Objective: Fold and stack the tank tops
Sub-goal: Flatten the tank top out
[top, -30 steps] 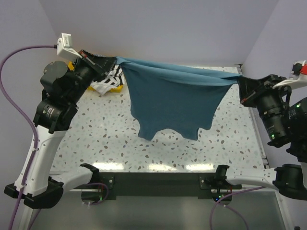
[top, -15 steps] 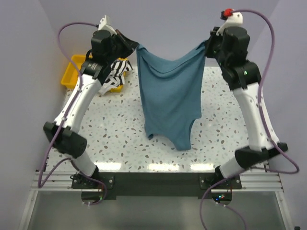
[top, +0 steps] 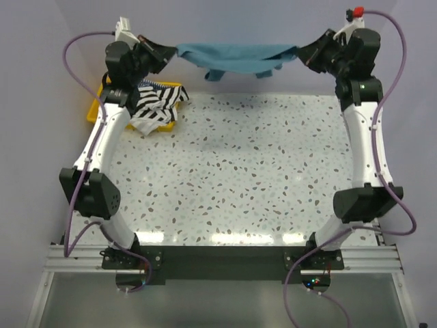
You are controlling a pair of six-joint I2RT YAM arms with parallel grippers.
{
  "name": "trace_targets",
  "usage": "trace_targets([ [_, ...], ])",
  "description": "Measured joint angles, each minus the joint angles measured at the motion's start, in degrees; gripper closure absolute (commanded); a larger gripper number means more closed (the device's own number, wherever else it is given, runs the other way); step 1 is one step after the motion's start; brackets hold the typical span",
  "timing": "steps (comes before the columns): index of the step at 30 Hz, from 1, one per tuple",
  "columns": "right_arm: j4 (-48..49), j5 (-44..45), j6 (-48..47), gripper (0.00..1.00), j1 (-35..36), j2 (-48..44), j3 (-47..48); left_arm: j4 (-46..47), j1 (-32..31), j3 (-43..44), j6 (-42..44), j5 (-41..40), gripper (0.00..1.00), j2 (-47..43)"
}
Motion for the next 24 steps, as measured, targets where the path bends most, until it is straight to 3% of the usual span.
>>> trace_targets([
  [7,4.2,-1.0,0.6,1.0,0.7,-23.1,-46.5,11.0,-1.9,-43.7,-4.3,3.3,1.0,-21.4],
  [13,1.7,4.5,0.7,1.0,0.6,-26.1,-81.9,14.2,-9.1,-77.0,-7.1,3.4,1.0,-27.6],
  [17,-1.3,7.5,1.0,0.85,0.6,-29.5,-90.6,14.1,-12.4,-91.9,-9.4,3.5,1.0,-30.8],
  [18,-2.0,8.2,1.2,0.74,0.6,-31.1,-91.3,13.9,-12.7,-93.9,-9.8,3.5,1.0,-31.8],
  [20,-2.9,10.0,1.4,0.56,0.6,-34.2,-91.5,13.2,-13.2,-95.7,-10.1,3.6,0.99,-34.1],
  [24,-5.7,14.0,1.5,0.46,0.6,-41.1,-91.5,11.9,-13.7,-95.9,-9.8,3.8,0.87,-40.1],
])
